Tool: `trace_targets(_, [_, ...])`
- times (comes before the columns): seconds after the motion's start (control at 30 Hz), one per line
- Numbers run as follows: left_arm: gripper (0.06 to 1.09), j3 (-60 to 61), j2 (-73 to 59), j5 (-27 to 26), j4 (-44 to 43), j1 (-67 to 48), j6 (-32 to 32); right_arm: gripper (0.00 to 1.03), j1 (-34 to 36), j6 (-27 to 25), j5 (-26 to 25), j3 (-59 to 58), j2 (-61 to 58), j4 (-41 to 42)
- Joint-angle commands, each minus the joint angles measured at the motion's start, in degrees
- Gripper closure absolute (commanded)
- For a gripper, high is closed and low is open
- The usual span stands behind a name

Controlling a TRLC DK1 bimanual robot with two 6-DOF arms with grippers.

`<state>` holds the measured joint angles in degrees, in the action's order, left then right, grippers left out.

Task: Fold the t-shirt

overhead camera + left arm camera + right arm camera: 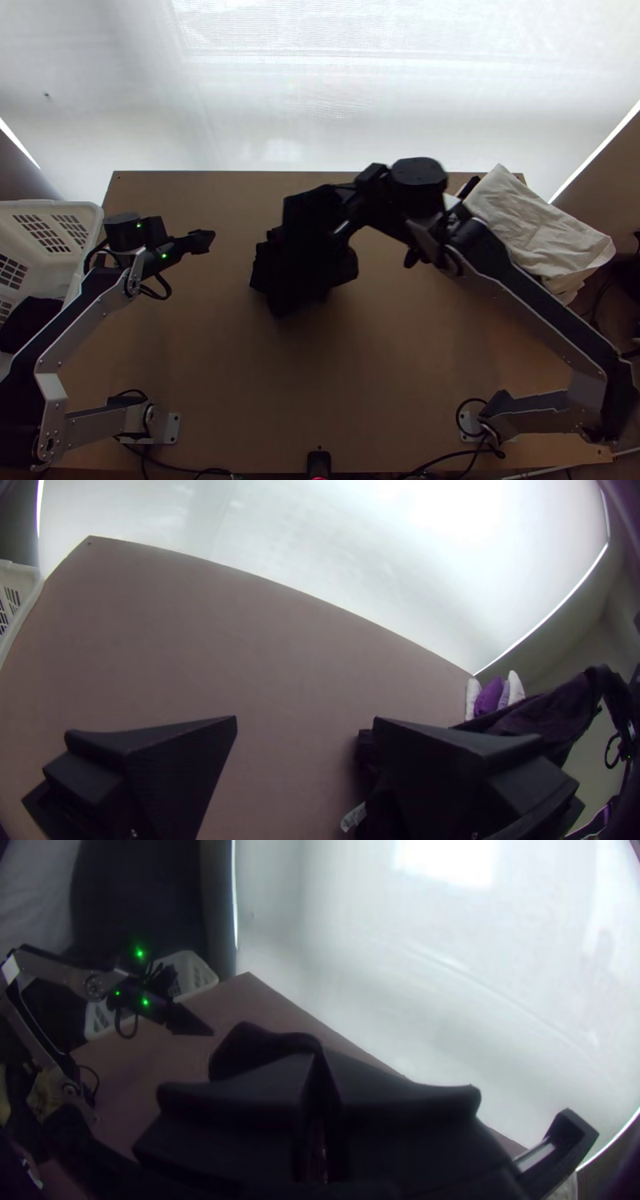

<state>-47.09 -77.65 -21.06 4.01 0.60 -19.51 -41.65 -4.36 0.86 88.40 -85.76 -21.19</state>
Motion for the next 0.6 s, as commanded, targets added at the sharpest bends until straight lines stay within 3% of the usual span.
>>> trace_targets(0.0, [0.10,0.25,-0.84,-0.30,-0.06,-2.36,-0.36,1.00,7.72,3.66,-0.34,-5.96,8.15,-0.17])
trace_targets(0.23, [0.10,0.33,-2.33,-1.18,0.91,-6.14,-1.23,1.00,11.94,4.80,-0.34,-12.02,10.96,-0.17])
trace_targets(0.47, [0.10,-1.78,-4.27,-6.10,9.08,-14.40,0.00,1.00,13.08,5.24,-0.34,-15.01,11.49,0.01])
trace_targets(0.57, [0.10,-2.22,-4.18,-6.71,13.92,-19.15,3.34,1.00,13.08,5.59,-0.34,-15.63,11.66,0.10])
